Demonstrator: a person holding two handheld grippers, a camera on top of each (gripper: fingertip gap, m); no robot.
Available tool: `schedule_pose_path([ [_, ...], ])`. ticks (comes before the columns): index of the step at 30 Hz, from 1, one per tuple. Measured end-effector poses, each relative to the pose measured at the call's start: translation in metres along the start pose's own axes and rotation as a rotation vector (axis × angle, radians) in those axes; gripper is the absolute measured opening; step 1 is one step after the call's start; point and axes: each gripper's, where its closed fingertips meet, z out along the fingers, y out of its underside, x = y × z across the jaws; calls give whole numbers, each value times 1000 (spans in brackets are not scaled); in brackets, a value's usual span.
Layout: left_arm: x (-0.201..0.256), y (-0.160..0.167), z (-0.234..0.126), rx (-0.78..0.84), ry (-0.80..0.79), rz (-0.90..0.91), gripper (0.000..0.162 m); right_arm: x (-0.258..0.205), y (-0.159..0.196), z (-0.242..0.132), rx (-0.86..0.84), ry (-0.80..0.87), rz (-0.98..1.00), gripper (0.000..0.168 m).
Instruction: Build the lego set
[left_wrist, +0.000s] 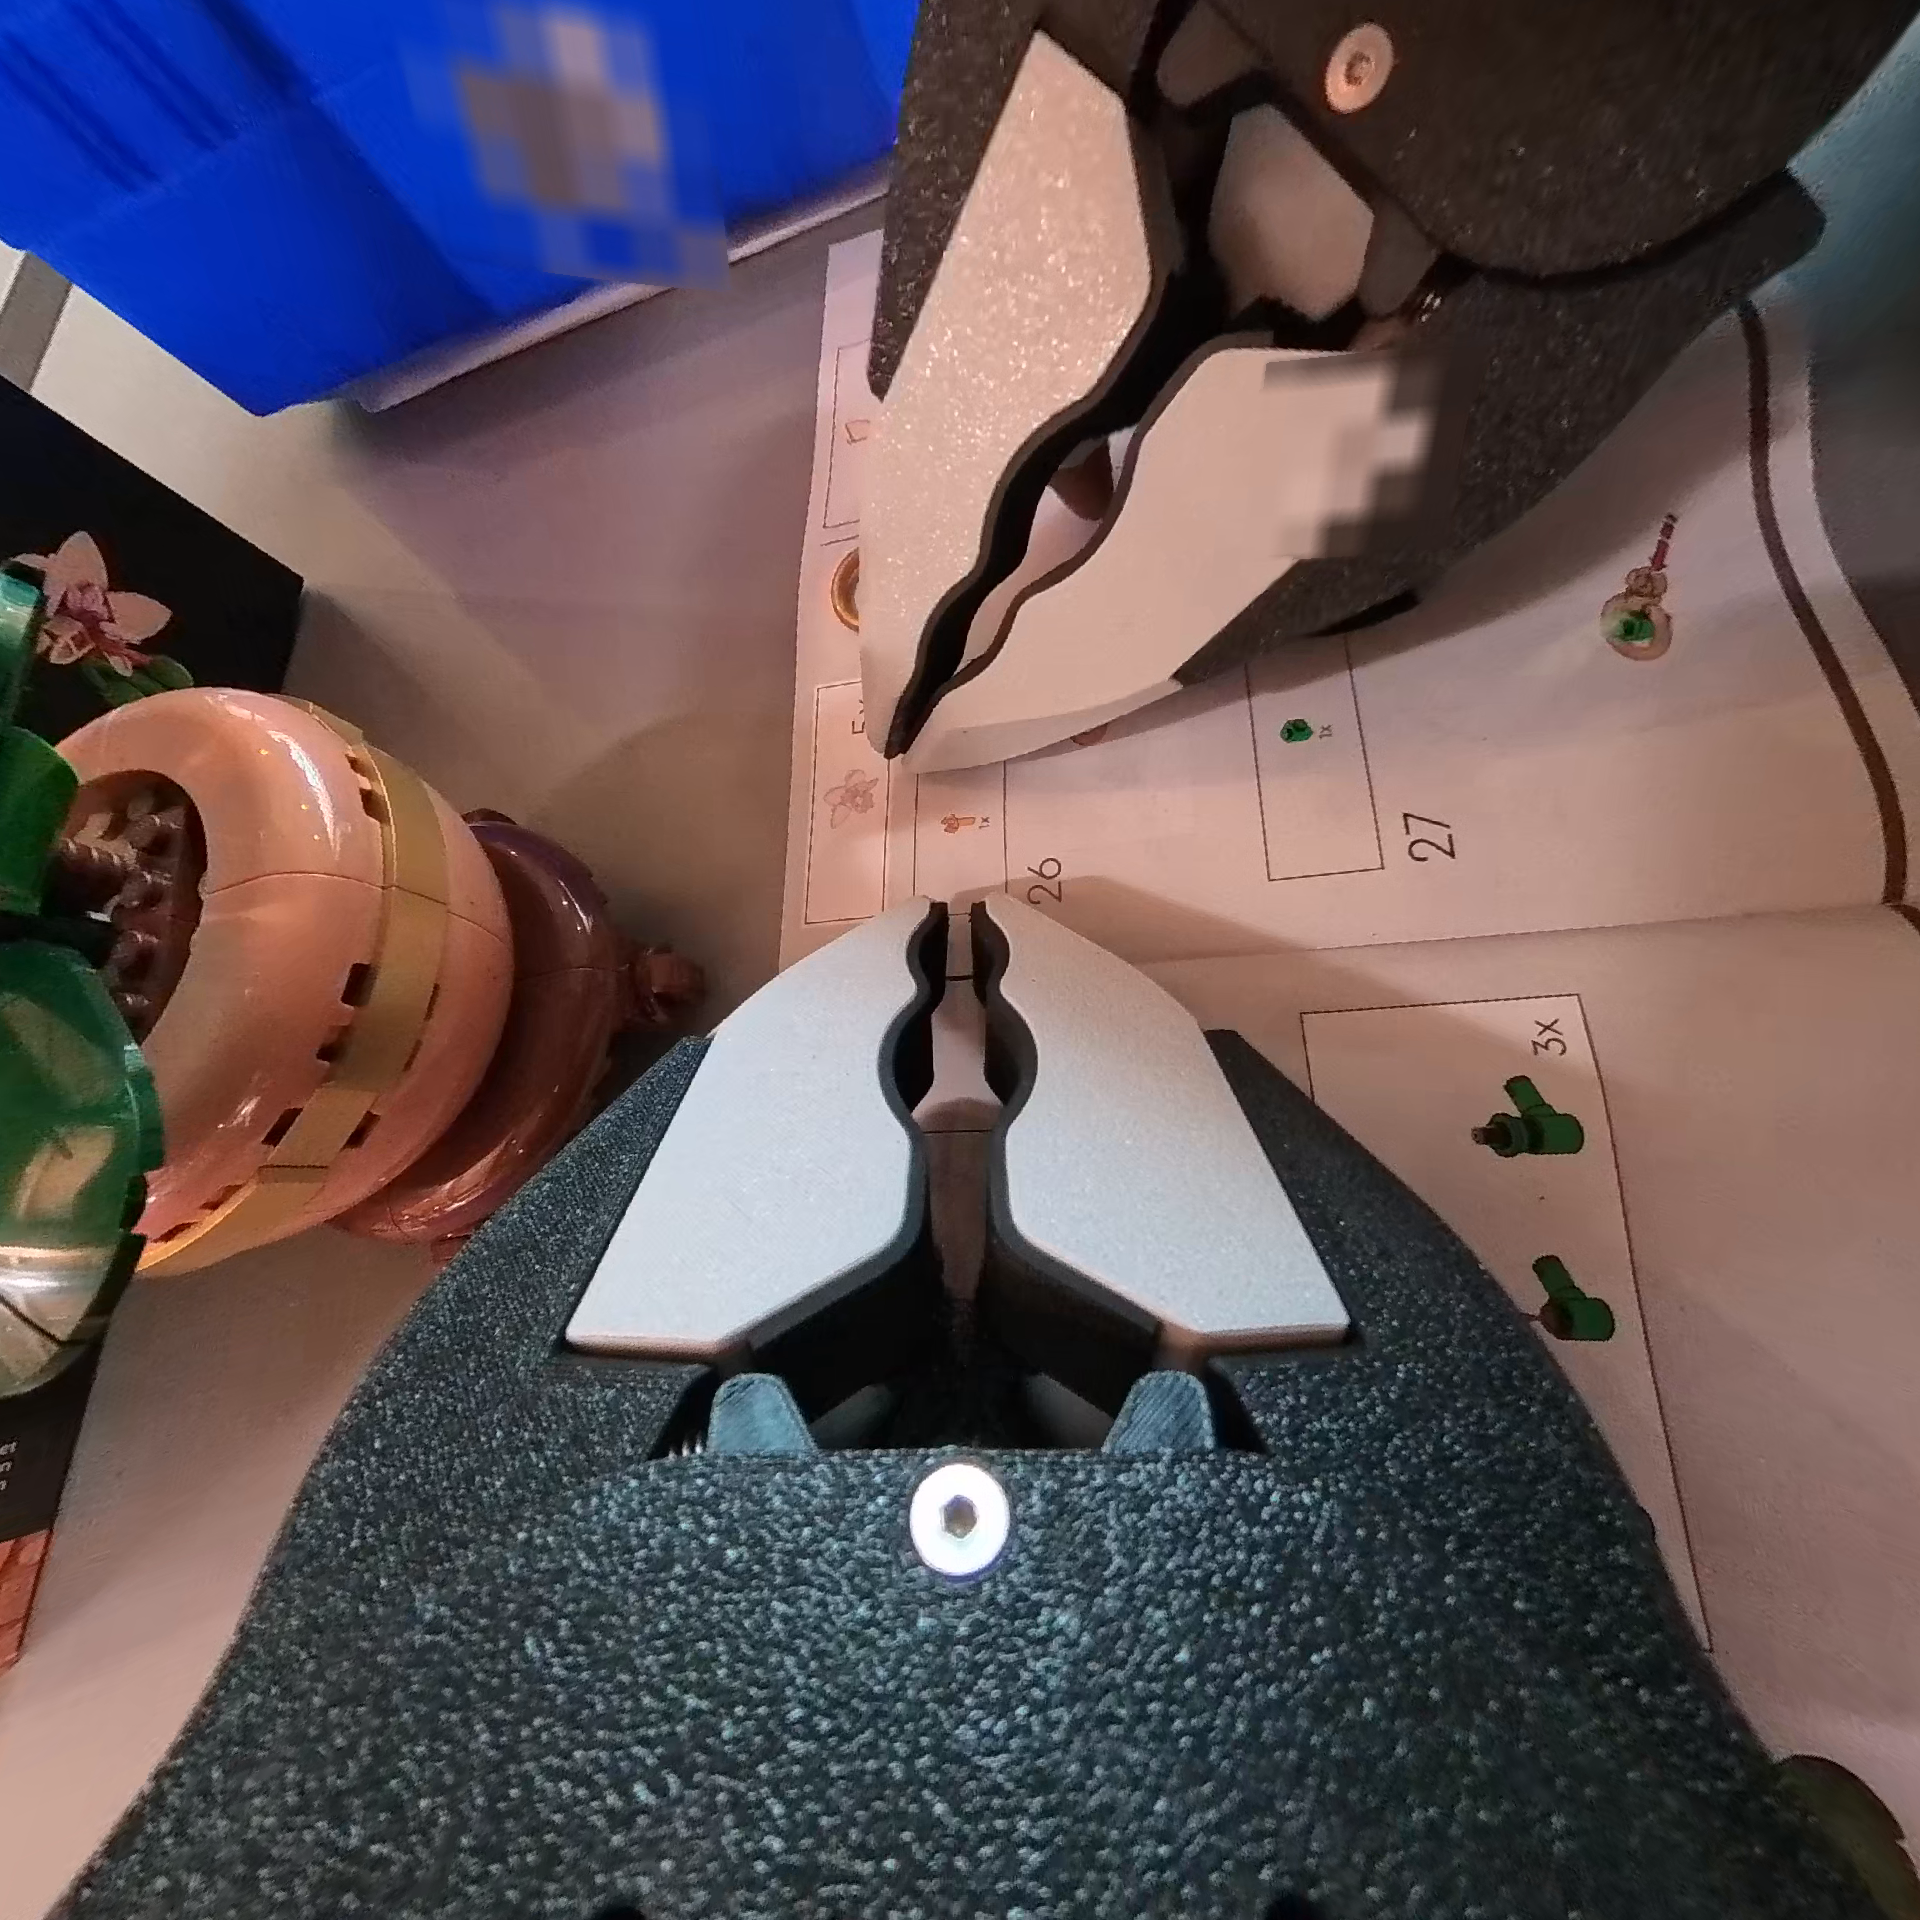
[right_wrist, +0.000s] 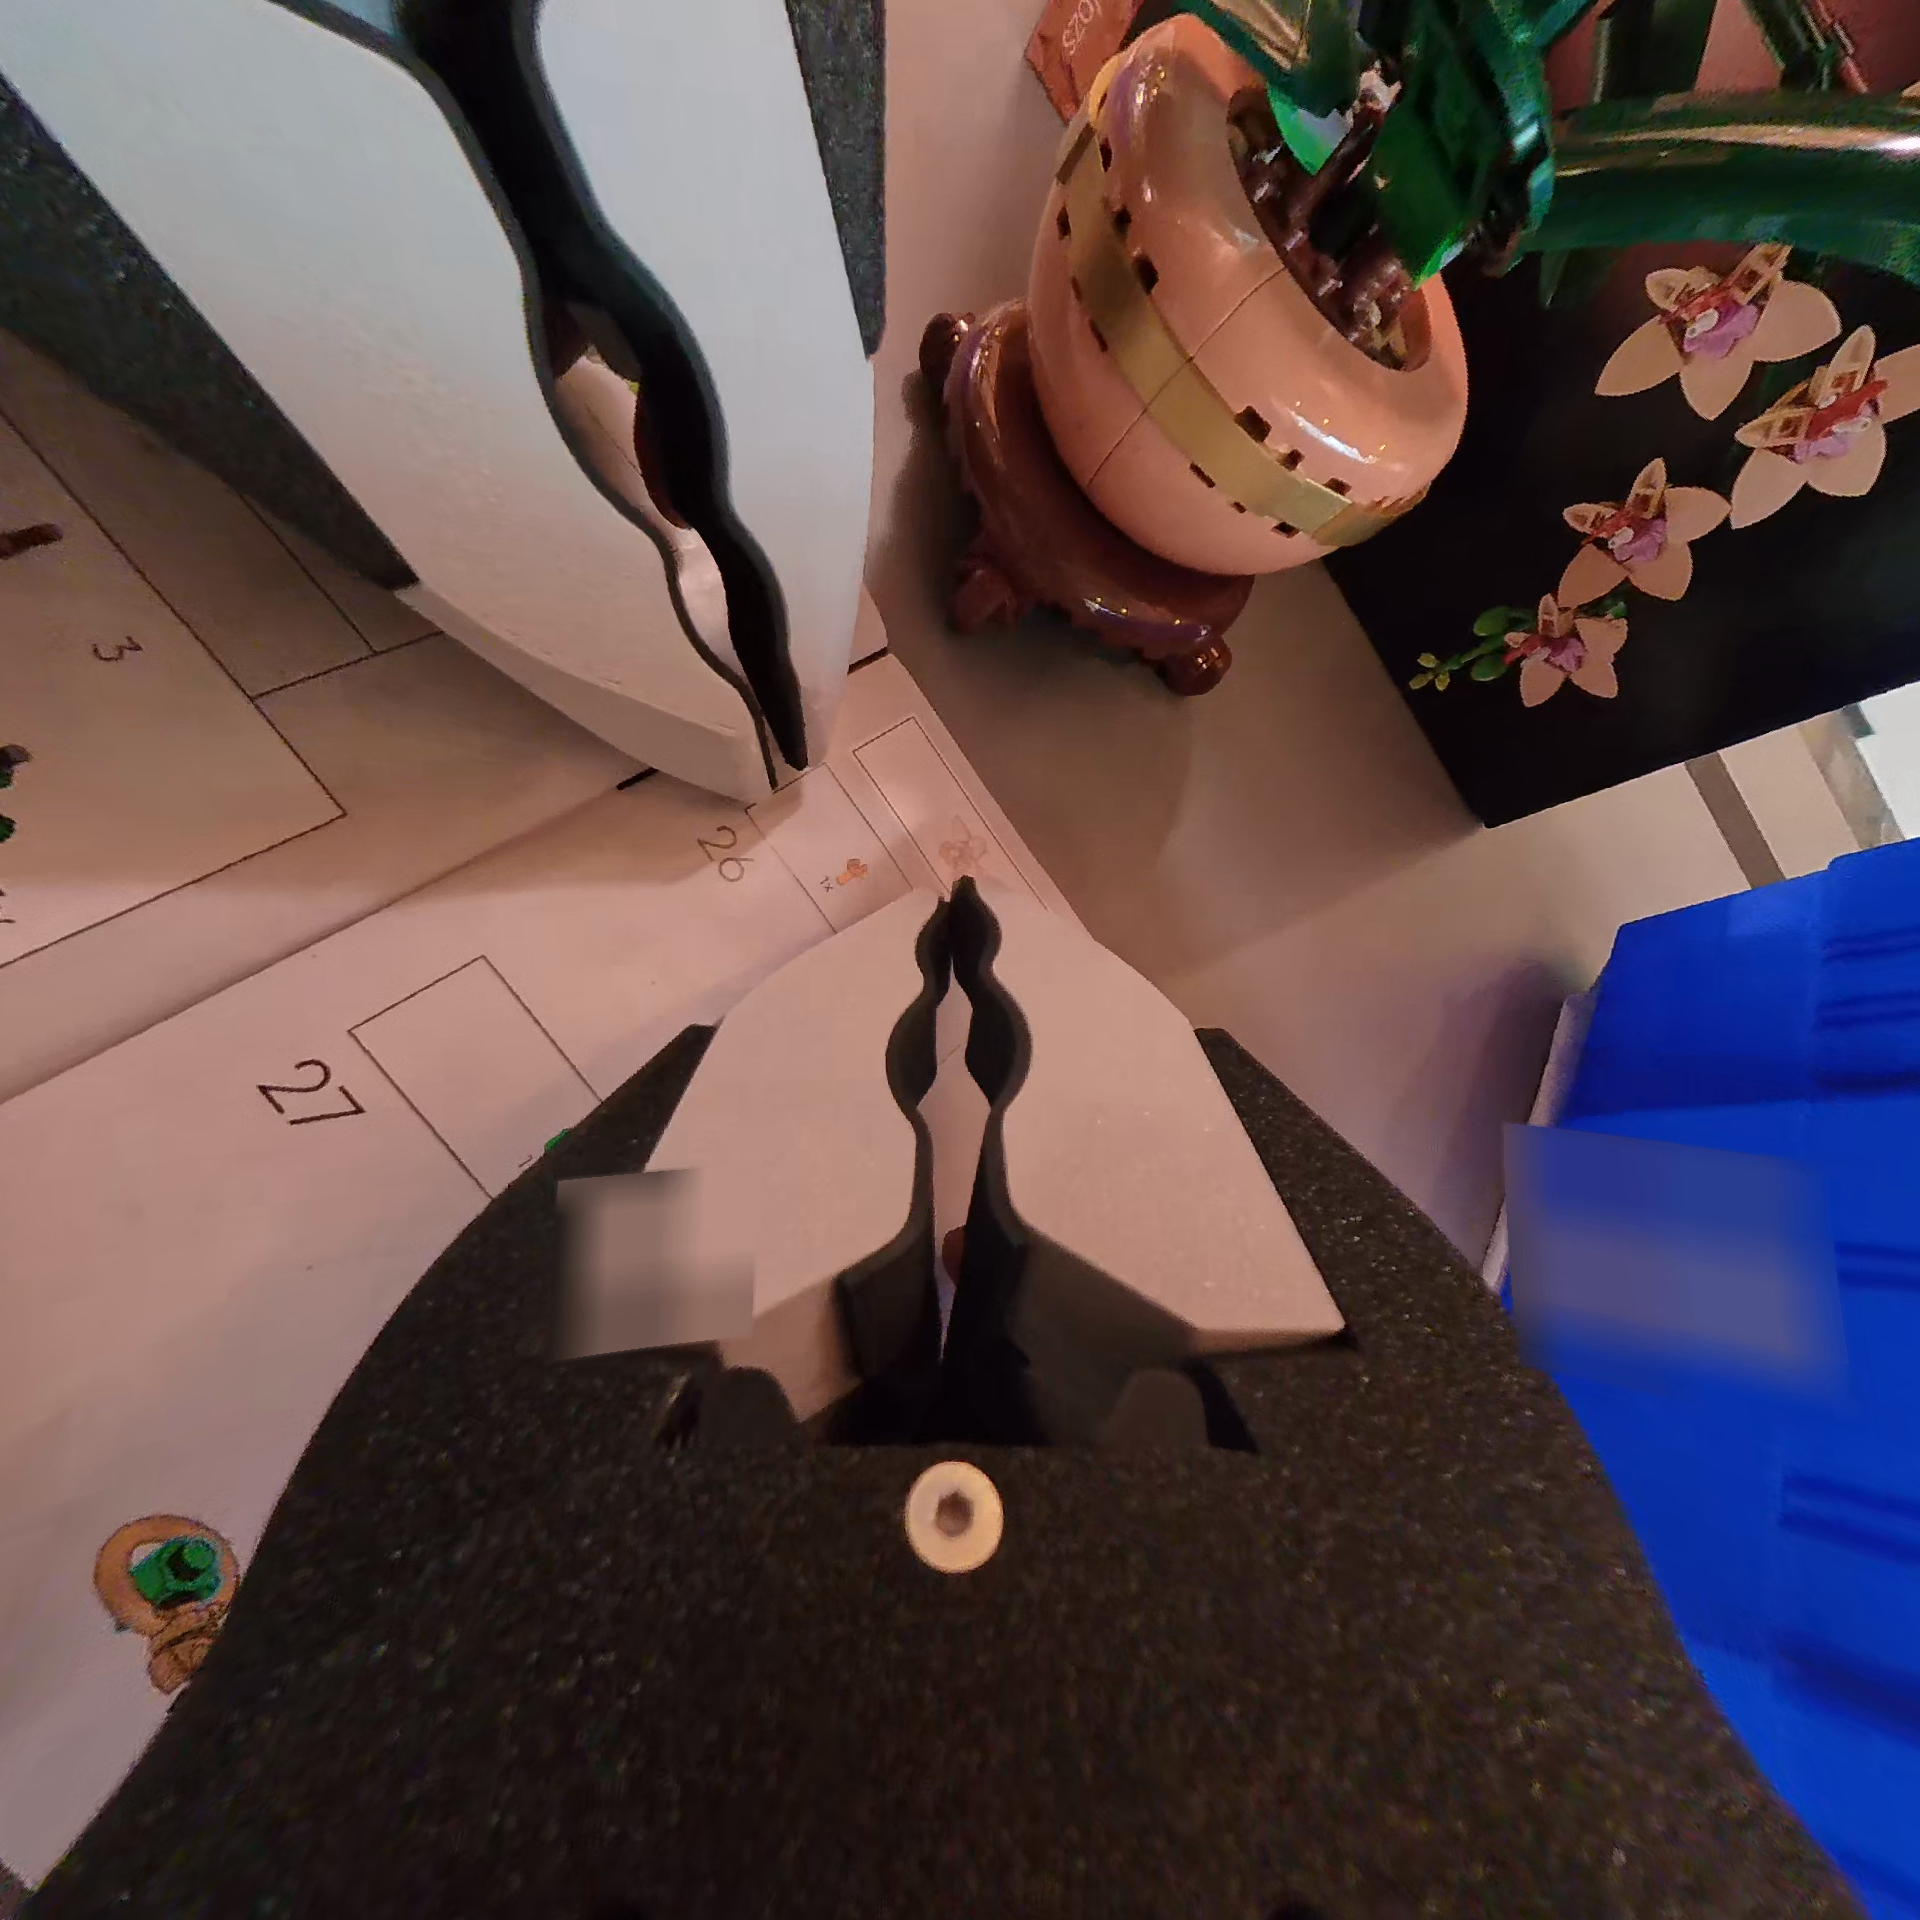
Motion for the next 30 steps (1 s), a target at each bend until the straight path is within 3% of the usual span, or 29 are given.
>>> schedule_pose_path([
  [6, 0, 0, 0, 0, 0, -1, 4, 1, -1, -1, 14, 17, -12, 0],
  [11, 0, 0, 0, 0, 1, -1, 4, 8, -16, -16, 163, 82, 5, 0],
  [16, 0, 0, 0, 0, 0, -1, 4, -7, -5, -4, 53, 41, -119, 0],
  [21, 0, 0, 0, 0, 3, -4, 4, 7, -17, -33, 196, 33, 23, 0],
  [25, 0, 0, 0, 0, 2, -3, 4, 0, -4, -45, 109, 34, -114, 0],
  [30, 0, 0, 0, 0, 2, -3, 4, -23, 20, -42, 20, -68, -85, 0],
])
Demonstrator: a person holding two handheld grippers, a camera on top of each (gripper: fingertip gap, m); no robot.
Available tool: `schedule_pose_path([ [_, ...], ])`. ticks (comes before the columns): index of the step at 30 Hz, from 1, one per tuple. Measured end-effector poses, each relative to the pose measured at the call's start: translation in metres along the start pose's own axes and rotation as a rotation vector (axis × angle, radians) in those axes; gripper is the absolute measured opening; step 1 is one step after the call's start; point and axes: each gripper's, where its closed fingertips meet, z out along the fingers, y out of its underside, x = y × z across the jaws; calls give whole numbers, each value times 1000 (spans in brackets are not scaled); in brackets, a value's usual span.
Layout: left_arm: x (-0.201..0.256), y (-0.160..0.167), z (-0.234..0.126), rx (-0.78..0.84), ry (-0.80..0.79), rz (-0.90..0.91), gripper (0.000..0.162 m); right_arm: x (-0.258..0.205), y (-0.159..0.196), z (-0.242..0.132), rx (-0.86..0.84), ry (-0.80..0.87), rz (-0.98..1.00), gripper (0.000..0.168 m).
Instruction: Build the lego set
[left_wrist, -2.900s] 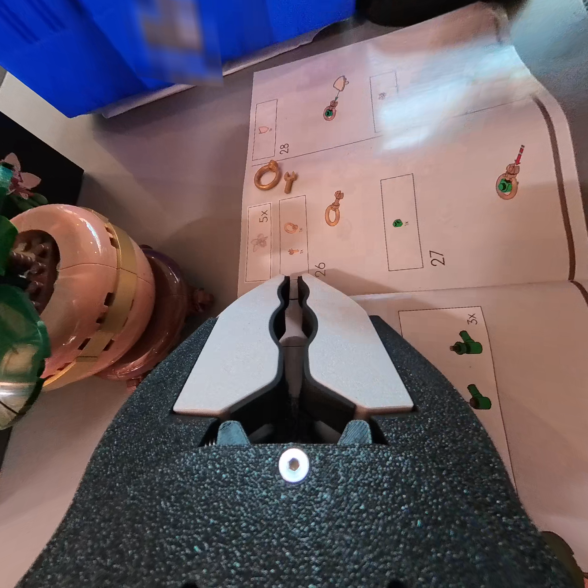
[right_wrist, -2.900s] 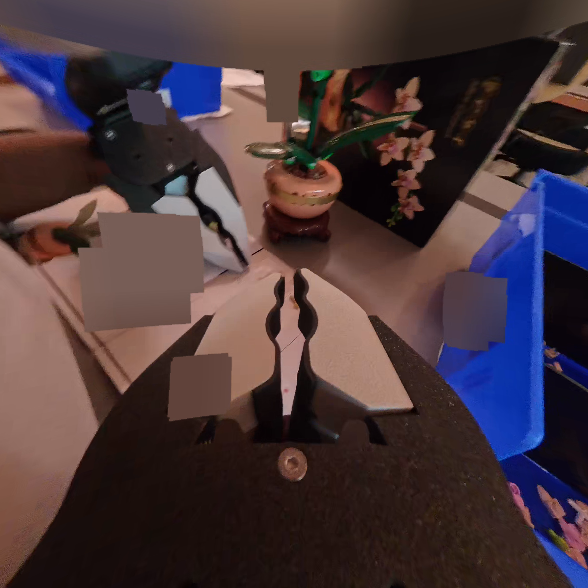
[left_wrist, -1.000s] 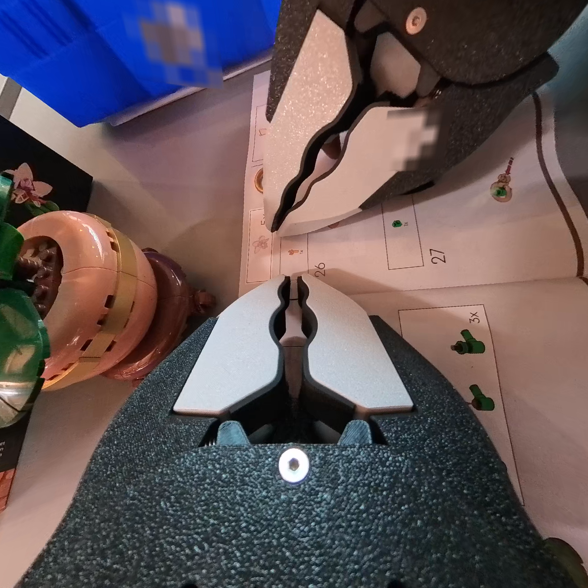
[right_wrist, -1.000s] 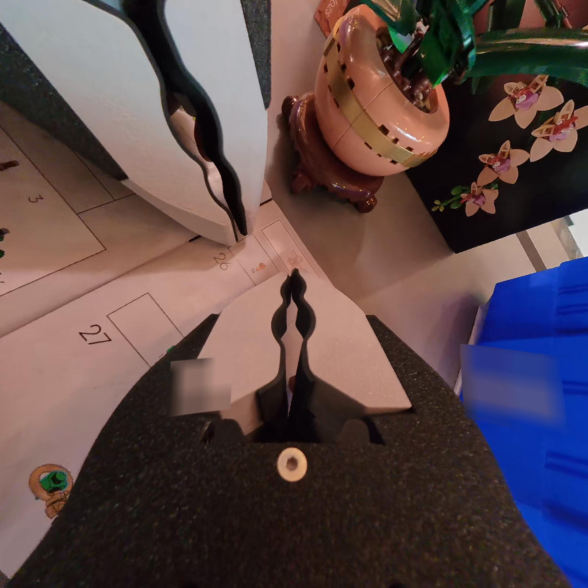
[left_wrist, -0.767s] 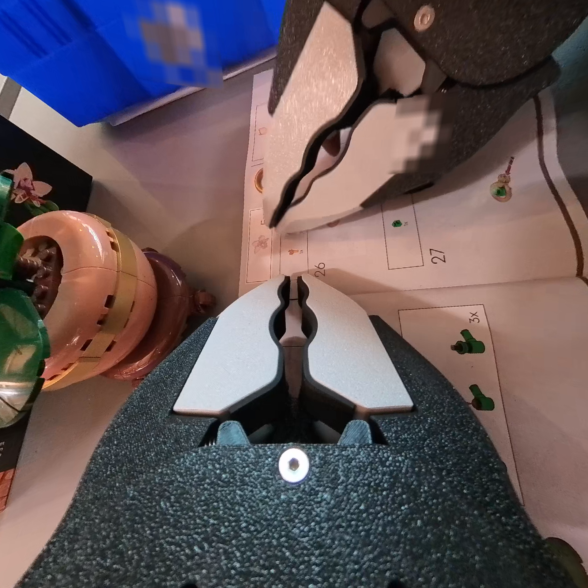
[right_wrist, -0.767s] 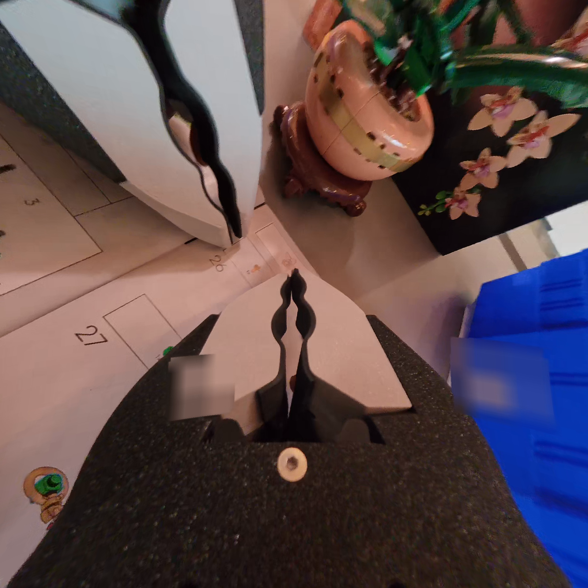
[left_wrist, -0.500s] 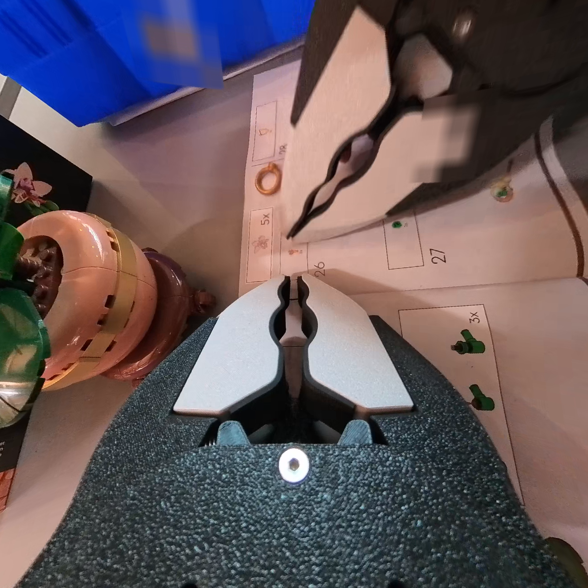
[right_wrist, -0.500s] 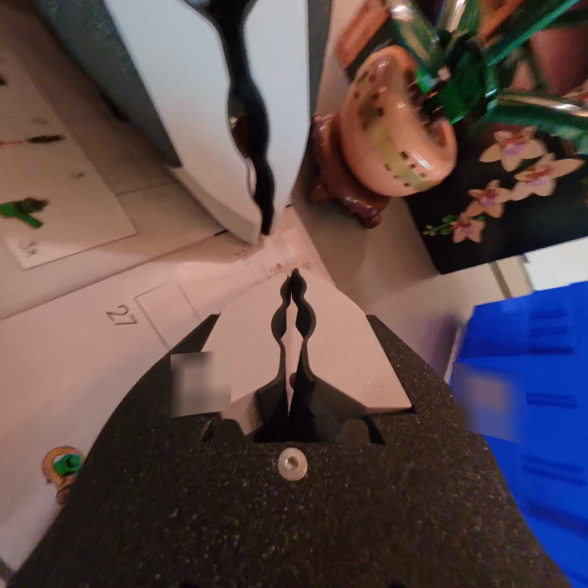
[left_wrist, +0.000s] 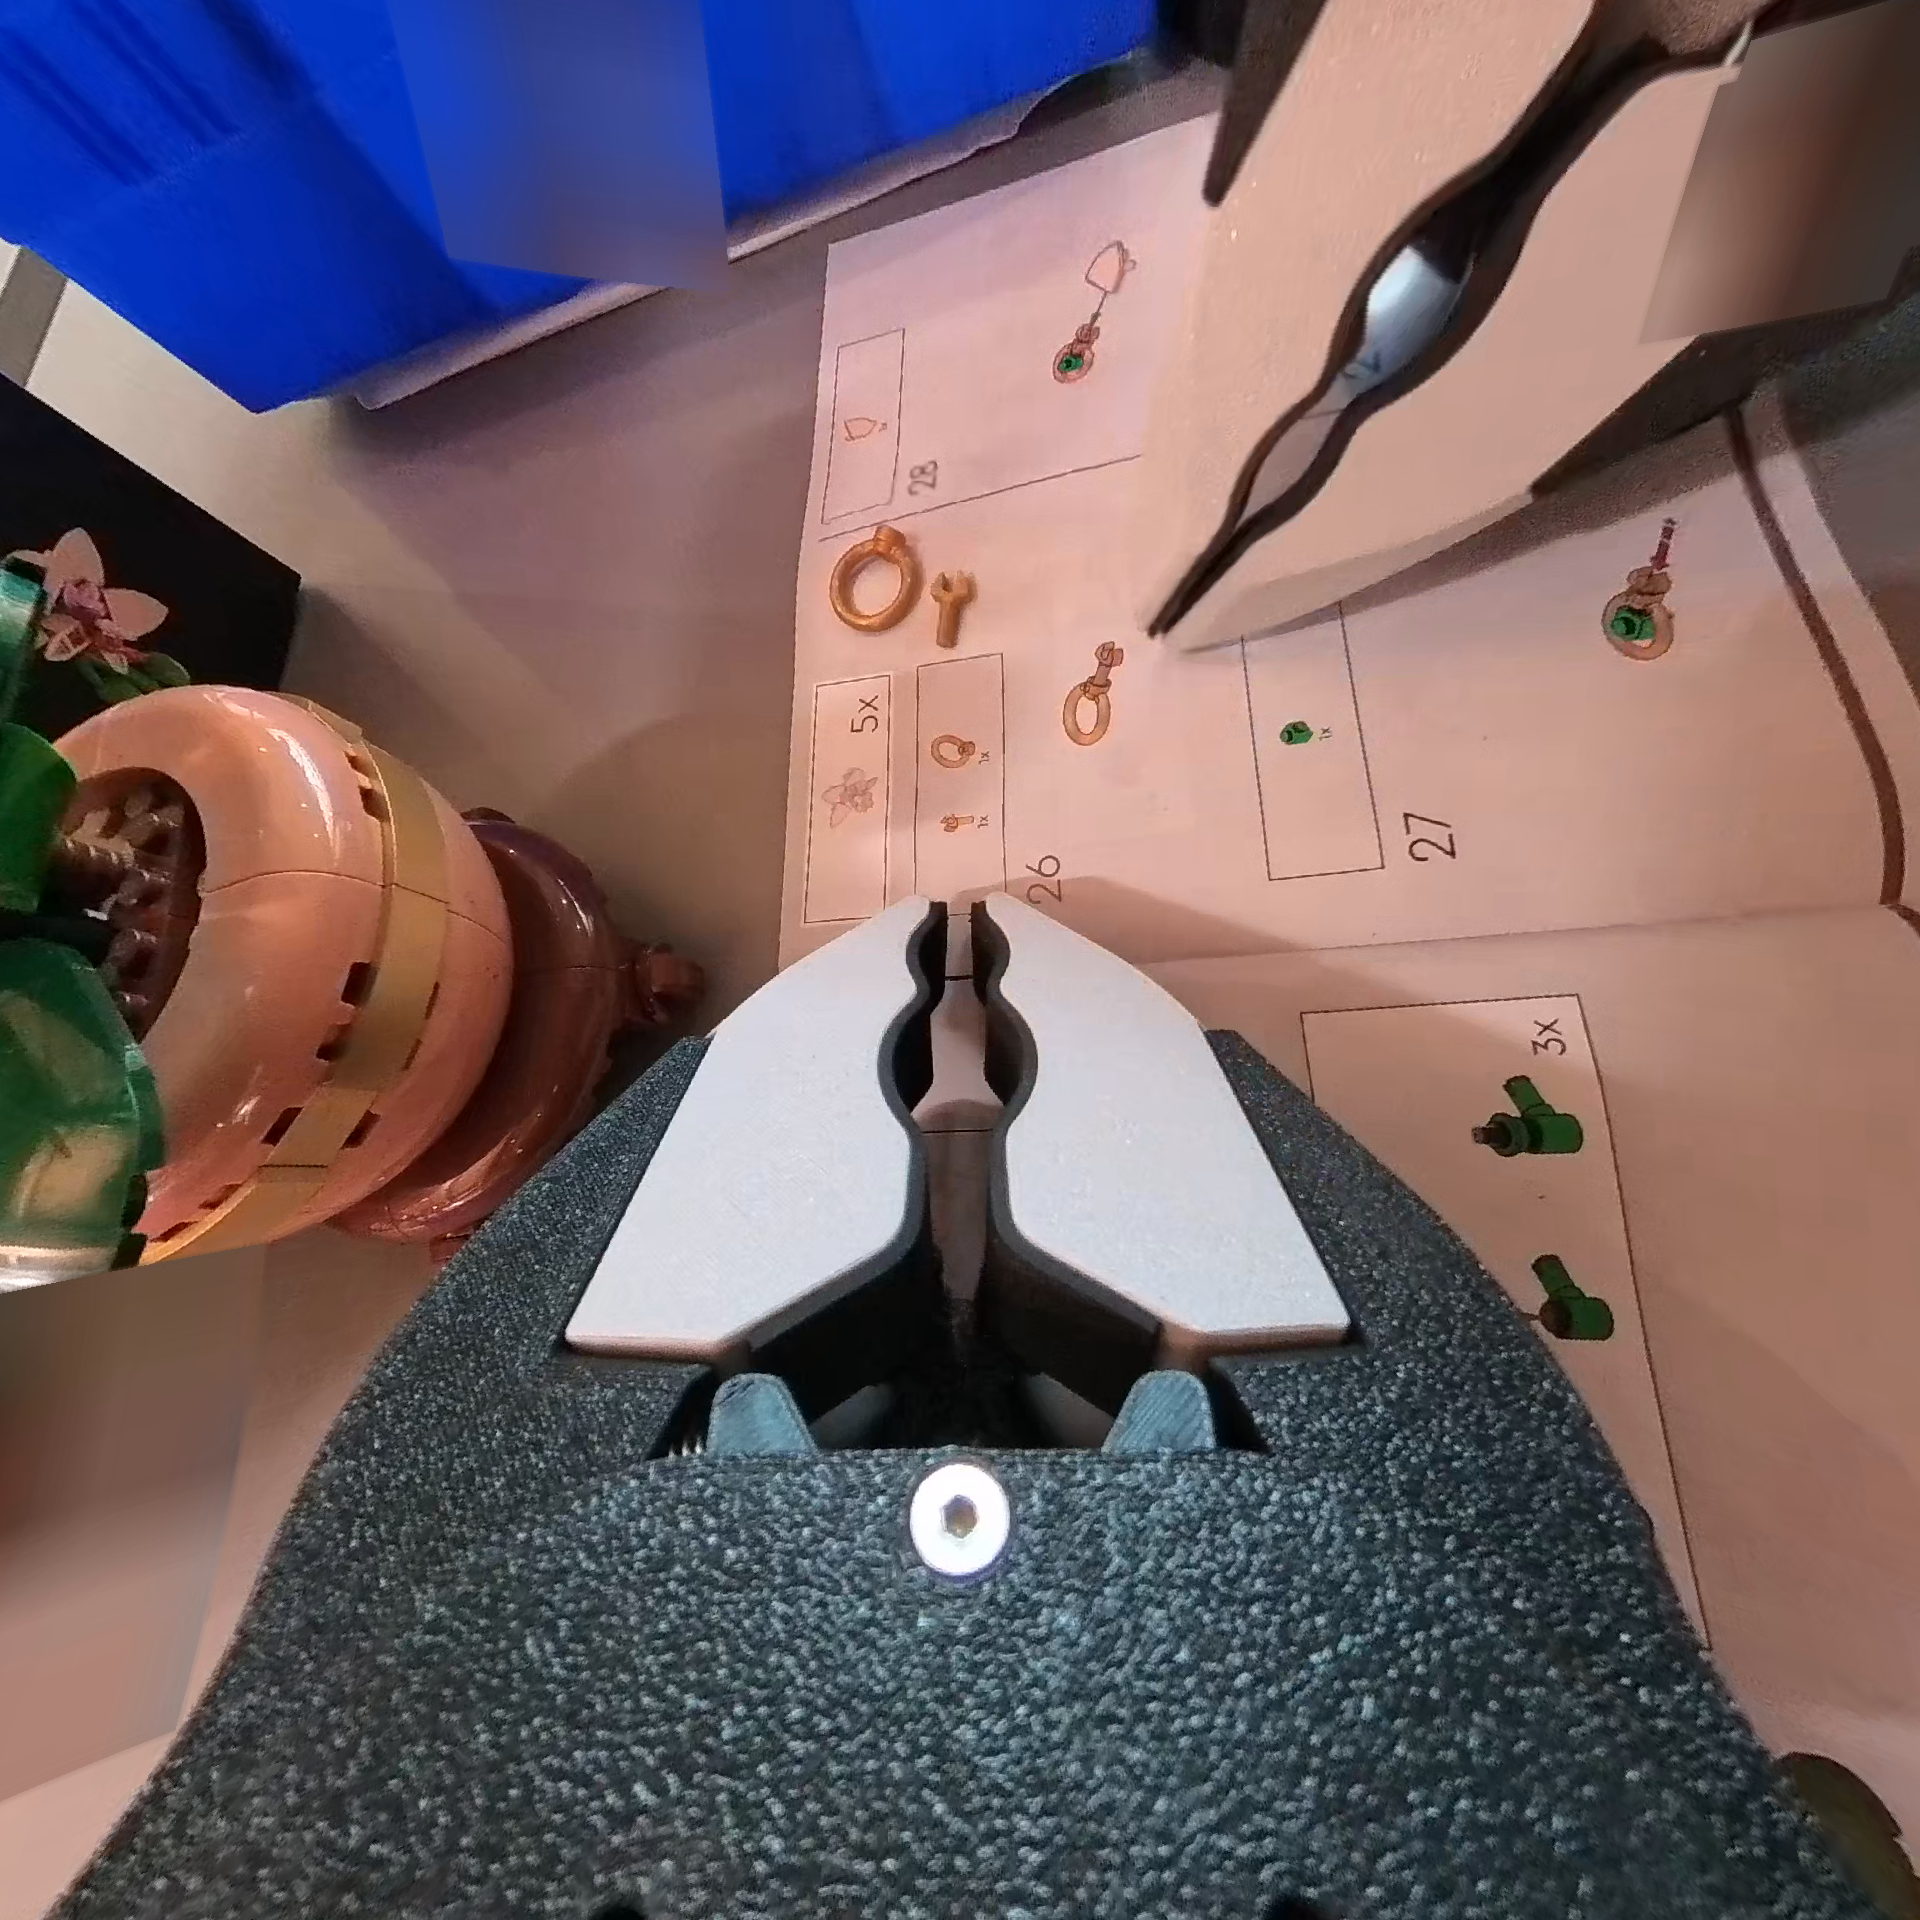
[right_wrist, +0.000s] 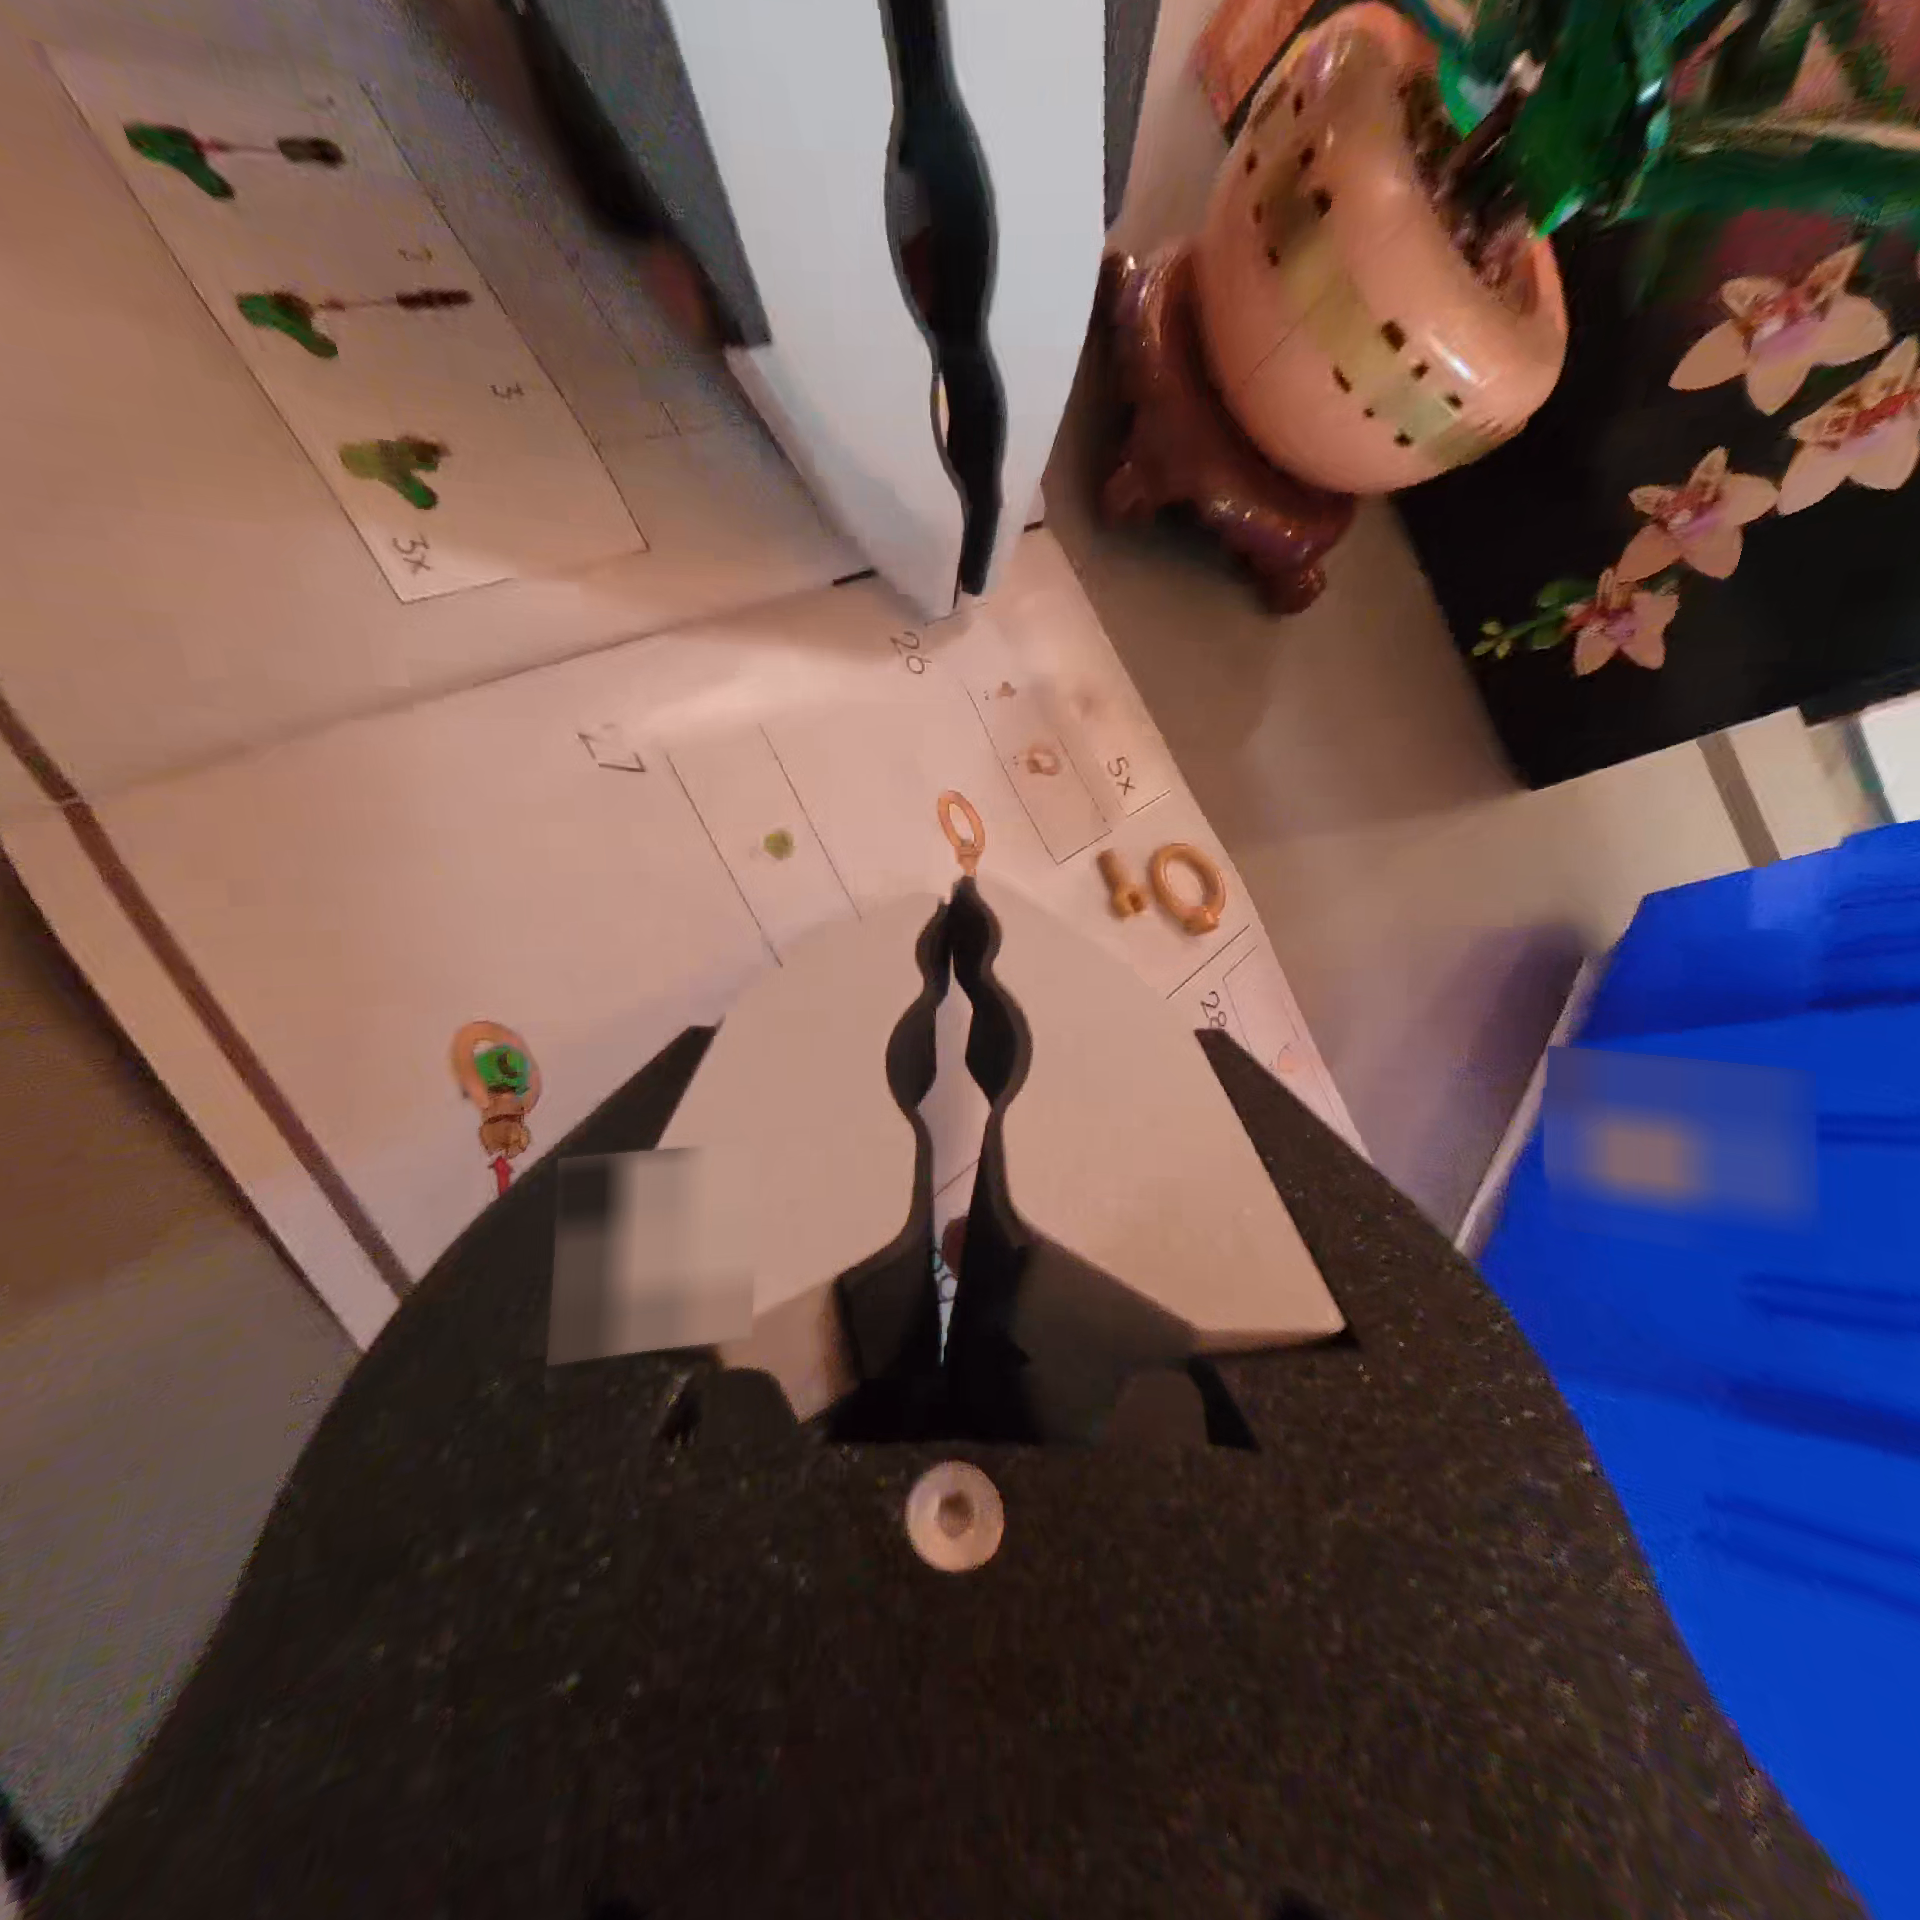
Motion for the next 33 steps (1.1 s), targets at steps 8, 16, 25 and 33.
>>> schedule_pose_path([
  [8, 0, 0, 0, 0, 2, -3, 4, 0, 0, 0, 29, 33, -9, 0],
  [16, 0, 0, 0, 0, -2, 0, 4, 4, -4, -23, 41, 64, -22, 0],
  [25, 0, 0, 0, 0, -5, 4, 5, -17, 15, -31, -43, -45, 79, 0],
  [33, 0, 0, 0, 0, -7, 6, 4, -22, 22, -41, -64, -59, 105, 0],
])
